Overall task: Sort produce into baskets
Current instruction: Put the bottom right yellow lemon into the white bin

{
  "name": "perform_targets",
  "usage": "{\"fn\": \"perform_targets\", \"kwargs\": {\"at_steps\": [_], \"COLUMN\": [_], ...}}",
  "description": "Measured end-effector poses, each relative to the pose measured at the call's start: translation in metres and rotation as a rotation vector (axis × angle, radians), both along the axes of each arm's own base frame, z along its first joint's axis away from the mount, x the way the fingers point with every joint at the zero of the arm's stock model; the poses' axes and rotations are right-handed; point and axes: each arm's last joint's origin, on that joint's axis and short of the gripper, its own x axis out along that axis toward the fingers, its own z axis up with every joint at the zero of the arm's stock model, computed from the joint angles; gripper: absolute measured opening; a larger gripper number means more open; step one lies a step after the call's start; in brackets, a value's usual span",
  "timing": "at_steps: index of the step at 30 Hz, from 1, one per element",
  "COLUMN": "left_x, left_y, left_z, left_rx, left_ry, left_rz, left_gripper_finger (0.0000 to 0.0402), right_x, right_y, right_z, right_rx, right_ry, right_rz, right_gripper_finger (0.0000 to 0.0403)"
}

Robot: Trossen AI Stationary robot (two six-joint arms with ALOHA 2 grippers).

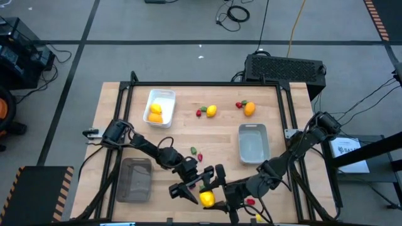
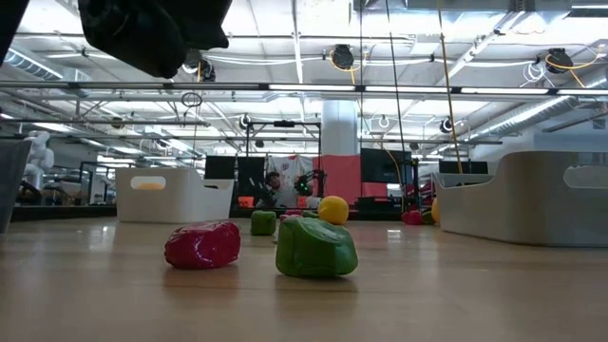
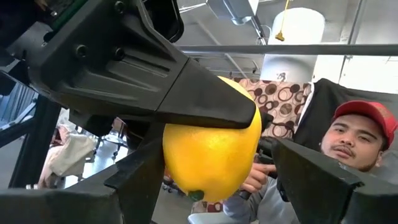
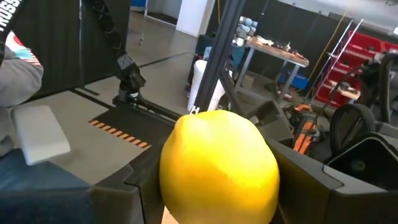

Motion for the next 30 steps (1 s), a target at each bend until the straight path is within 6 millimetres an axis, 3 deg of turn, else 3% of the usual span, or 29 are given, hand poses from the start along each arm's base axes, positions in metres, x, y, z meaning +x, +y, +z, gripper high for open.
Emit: {"fn": "perform_targets", "kwargs": {"at_steps": [10, 21, 30], "left_x": [0.002, 0.005, 0.008], "left_y": [0.002, 0.006, 0.015], "left_z": [-0.001, -0.004, -0.005], "left_rx": [0.011, 0.026, 0.008], "left_ry": [0.016, 0.052, 0.108], "left_rz": [-0.003, 0.003, -0.041], "left_gripper_finger": [0.0292, 0.0212, 0.0207], "right_x": [0.0, 0.001, -0.002], "right_y": [-0.001, -0.002, -0.005], "right_z": [-0.001, -0.003, 0.002], "right_rx": [0.022, 0.081, 0.078], "right_ry": [0.018, 0.053, 0.048], "right_rz": [-0.02, -0.029, -0.041], "right_gripper_finger": [0.0224, 0.0251, 0.028]}}
